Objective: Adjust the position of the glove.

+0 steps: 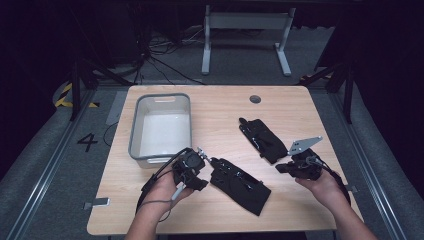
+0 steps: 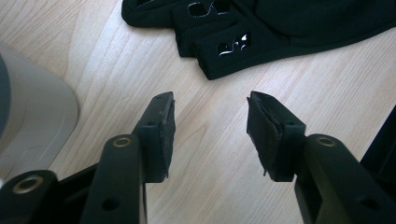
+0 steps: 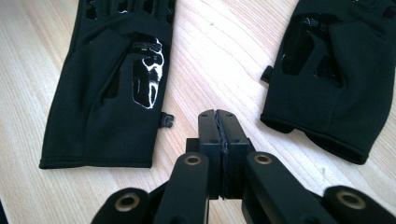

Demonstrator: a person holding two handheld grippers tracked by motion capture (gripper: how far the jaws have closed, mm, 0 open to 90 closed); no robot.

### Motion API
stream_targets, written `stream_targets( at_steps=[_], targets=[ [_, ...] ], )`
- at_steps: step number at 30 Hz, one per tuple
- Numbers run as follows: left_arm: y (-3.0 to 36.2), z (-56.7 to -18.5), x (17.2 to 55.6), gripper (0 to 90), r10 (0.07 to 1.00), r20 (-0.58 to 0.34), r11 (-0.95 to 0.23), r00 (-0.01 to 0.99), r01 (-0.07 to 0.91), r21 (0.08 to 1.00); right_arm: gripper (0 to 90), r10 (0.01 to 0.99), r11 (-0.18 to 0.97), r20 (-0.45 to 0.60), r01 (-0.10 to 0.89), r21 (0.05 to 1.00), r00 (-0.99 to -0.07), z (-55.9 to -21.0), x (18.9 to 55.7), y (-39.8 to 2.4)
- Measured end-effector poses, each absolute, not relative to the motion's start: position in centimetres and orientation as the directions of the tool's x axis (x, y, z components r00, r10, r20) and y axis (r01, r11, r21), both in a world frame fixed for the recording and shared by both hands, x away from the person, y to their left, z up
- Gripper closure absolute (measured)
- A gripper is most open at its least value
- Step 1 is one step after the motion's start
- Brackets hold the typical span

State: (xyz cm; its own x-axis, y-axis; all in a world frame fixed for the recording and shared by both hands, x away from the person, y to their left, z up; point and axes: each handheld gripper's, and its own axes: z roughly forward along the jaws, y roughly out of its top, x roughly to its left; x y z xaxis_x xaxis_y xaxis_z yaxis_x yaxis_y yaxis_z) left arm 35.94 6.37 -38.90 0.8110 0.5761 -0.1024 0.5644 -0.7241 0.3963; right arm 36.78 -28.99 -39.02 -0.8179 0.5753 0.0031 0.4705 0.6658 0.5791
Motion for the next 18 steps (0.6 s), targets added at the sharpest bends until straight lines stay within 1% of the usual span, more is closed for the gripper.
stream_targets(
  at_steps=[1,2,4,5,6,7,8,9,10,11,18],
  targets=[
    [6.3,-38.9,36.0,52.8,0.579,-0.099,-0.724,0.809,0.566,0.395,89.4,0.572,0.667,0.004,0.468,0.580,-0.820,-39.0,36.8,-28.9],
    [6.3,-39.0,36.0,56.0,0.580,-0.097,-0.725,0.809,0.567,0.390,89.4,0.571,0.667,0.002,0.465,0.582,-0.821,-39.0,36.7,-28.8],
    [6.3,-39.0,36.0,57.5,0.572,-0.117,-0.724,0.812,0.566,0.393,89.4,0.569,0.667,0.003,0.463,0.583,-0.823,-39.0,36.7,-28.7],
    [6.3,-38.8,36.0,60.2,0.570,-0.121,-0.720,0.813,0.565,0.404,89.4,0.569,0.667,0.002,0.463,0.584,-0.822,-39.0,36.6,-28.7],
    [6.3,-38.7,36.0,70.9,0.573,-0.119,-0.714,0.811,0.565,0.412,89.4,0.562,0.670,0.001,0.456,0.586,-0.827,-39.0,36.5,-28.6],
    [6.3,-38.6,36.0,70.9,0.570,-0.112,-0.715,0.814,0.559,0.420,89.4,0.562,0.670,0.001,0.456,0.586,-0.827,-39.0,36.5,-28.6],
    [6.3,-38.6,36.0,79.6,0.566,-0.117,-0.714,0.816,0.556,0.425,89.4,0.557,0.670,0.003,0.452,0.589,-0.830,-38.9,36.4,-28.5],
    [6.2,-38.6,35.9,79.6,0.559,-0.118,-0.717,0.821,0.550,0.428,89.4,0.557,0.670,0.003,0.452,0.589,-0.830,-38.9,36.4,-28.5],
    [6.0,-38.5,35.9,88.2,0.545,-0.099,-0.731,0.833,0.530,0.431,89.4,0.555,0.671,0.007,0.453,0.587,-0.832,-39.0,36.2,-28.4],
    [6.0,-38.5,35.9,89.5,0.545,-0.099,-0.731,0.833,0.530,0.431,89.4,0.555,0.671,0.007,0.453,0.587,-0.832,-39.0,36.2,-28.4],
    [4.6,-38.7,36.0,89.8,0.504,-0.110,-0.750,0.856,0.498,0.436,89.4,0.521,0.689,0.024,0.437,0.578,-0.853,-39.3,35.3,-27.7]
  ],
)
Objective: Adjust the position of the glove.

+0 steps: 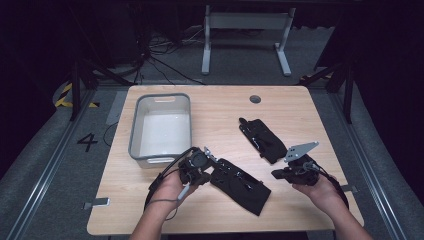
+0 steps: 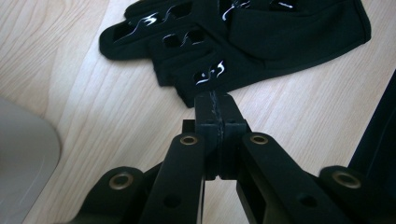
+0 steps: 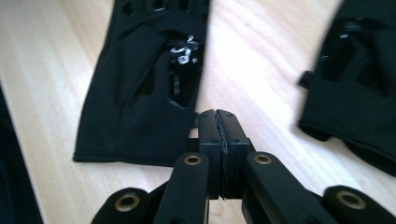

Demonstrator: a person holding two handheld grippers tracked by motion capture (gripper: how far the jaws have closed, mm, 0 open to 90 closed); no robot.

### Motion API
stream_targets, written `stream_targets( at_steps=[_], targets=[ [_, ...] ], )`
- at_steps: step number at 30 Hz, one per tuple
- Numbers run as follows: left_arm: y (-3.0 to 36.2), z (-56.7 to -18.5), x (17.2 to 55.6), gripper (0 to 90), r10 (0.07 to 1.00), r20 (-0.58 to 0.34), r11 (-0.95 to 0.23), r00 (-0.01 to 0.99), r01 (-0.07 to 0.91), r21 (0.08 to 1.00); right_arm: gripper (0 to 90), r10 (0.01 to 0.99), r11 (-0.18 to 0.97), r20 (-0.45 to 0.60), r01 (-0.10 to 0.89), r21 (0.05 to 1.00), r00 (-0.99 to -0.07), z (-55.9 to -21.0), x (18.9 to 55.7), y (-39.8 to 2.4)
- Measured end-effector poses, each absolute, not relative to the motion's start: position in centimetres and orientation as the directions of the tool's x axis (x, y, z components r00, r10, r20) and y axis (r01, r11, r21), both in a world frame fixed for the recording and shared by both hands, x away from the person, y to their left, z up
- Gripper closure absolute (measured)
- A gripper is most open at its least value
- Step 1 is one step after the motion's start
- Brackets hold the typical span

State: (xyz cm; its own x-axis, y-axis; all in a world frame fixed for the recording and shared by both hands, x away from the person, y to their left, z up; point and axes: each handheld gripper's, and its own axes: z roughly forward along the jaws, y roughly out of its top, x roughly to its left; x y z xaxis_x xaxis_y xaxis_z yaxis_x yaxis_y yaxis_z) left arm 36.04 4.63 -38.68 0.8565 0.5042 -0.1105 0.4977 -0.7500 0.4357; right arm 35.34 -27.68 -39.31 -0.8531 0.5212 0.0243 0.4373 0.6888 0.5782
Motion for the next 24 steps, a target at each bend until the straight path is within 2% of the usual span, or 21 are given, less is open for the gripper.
stream_targets(
  at_steps=[12,16,24],
  targets=[
    [3.4,-38.8,36.4,89.7,0.465,-0.125,-0.771,0.876,0.471,0.428,89.4,0.429,0.748,0.056,0.389,0.539,-0.902,-41.2,33.7,-24.8],
    [3.3,-39.0,36.5,89.6,0.486,-0.109,-0.766,0.867,0.482,0.426,89.4,0.382,0.778,0.061,0.356,0.517,-0.922,-42.0,33.2,-23.5],
    [3.1,-39.3,36.7,89.6,0.492,-0.113,-0.768,0.863,0.491,0.411,89.4,0.379,0.802,0.054,0.358,0.478,-0.924,-43.2,33.3,-23.0]
  ],
)
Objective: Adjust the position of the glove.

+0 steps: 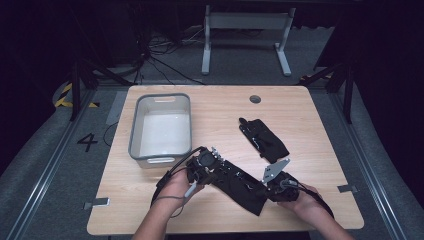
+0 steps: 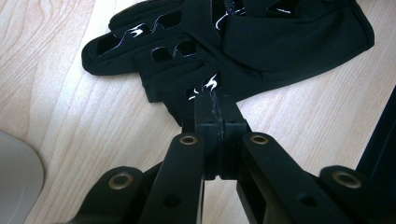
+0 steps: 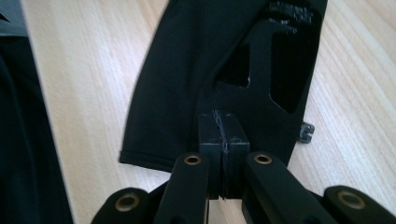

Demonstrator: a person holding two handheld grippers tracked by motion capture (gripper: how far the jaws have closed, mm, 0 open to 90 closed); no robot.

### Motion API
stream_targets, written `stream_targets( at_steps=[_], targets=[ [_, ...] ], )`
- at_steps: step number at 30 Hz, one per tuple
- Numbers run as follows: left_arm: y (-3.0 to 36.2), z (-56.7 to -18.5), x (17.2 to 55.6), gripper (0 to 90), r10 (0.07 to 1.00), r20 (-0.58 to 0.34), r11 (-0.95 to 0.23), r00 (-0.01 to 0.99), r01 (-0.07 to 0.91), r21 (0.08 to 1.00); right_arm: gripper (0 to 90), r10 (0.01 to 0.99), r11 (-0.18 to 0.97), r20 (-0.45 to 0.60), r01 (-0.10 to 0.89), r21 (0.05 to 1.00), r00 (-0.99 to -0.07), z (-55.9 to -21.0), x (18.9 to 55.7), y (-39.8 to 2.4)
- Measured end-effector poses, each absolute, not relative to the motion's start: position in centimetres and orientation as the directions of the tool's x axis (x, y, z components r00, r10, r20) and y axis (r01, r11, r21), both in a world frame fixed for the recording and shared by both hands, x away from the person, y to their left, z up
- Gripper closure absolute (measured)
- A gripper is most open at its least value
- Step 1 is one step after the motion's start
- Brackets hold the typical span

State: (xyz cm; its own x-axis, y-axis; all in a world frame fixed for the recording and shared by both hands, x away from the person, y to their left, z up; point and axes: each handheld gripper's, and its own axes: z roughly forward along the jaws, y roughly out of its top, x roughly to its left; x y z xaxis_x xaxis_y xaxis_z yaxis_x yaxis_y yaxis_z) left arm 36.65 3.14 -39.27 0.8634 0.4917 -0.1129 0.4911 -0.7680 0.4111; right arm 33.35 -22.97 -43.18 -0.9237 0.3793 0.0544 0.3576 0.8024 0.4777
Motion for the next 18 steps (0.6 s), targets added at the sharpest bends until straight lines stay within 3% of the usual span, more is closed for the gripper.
stream_targets(
  at_steps=[18],
  targets=[
    [2.7,-39.8,36.6,89.5,0.483,-0.121,-0.781,0.867,0.489,0.388,89.4,0.472,0.767,0.032,0.428,0.478,-0.881,-43.6,35.2,-25.2]
  ],
)
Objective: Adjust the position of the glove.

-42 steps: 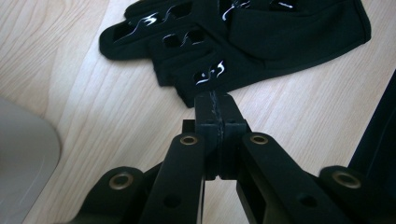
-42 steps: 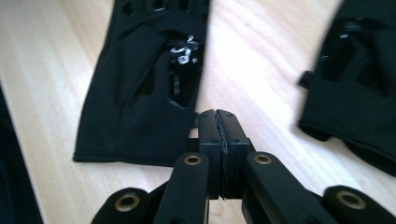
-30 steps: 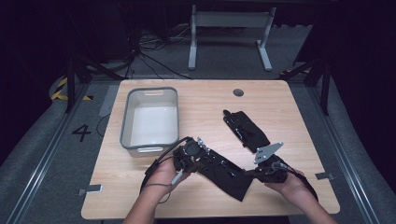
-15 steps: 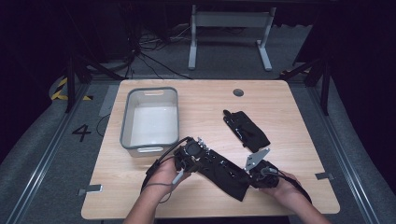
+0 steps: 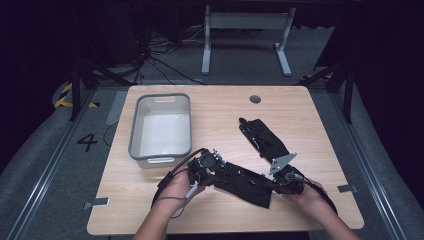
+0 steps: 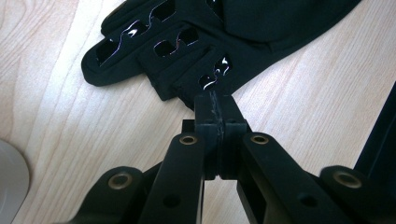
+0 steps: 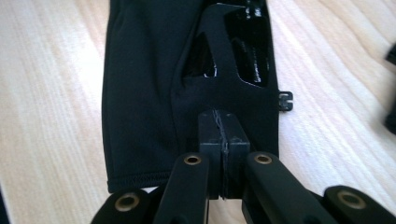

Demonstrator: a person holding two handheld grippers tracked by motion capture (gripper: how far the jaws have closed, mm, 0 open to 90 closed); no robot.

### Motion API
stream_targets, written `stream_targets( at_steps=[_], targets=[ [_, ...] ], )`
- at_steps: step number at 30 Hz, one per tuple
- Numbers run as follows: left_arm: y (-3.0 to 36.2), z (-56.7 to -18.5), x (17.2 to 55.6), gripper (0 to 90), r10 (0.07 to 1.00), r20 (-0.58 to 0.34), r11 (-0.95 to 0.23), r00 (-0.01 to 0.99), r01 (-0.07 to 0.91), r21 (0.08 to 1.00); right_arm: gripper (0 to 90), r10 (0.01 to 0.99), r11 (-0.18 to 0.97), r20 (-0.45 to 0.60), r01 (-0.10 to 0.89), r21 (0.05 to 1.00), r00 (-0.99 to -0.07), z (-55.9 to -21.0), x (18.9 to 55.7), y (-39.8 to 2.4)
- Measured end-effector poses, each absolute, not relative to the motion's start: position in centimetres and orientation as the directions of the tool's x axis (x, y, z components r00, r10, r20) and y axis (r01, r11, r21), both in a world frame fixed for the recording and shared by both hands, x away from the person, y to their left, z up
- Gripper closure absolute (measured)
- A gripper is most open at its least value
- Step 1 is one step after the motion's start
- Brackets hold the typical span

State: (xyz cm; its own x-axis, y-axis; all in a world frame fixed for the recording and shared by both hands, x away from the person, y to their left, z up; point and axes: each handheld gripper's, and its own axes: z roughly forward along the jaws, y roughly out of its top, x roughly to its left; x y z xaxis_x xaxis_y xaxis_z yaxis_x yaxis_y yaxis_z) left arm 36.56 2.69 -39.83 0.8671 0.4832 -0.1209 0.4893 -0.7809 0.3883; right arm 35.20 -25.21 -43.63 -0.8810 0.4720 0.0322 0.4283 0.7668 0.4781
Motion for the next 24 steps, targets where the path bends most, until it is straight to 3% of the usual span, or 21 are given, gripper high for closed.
stream_targets(
  at_steps=[7,16,24],
  targets=[
    [1.9,-40.2,36.4,89.6,0.474,-0.117,-0.787,0.873,0.479,0.389,89.3,0.507,0.751,0.011,0.449,0.484,-0.862,-43.5,35.6,-25.4],
    [0.7,-41.1,37.0,89.7,0.479,-0.085,-0.776,0.873,0.467,0.423,89.3,0.485,0.737,-0.009,0.404,0.542,-0.874,-42.2,34.4,-25.4],
    [-0.2,-42.5,37.5,89.7,0.465,-0.089,-0.810,0.881,0.464,0.358,89.2,0.504,0.714,-0.003,0.414,0.565,-0.864,-42.0,34.2,-26.1]
  ],
)
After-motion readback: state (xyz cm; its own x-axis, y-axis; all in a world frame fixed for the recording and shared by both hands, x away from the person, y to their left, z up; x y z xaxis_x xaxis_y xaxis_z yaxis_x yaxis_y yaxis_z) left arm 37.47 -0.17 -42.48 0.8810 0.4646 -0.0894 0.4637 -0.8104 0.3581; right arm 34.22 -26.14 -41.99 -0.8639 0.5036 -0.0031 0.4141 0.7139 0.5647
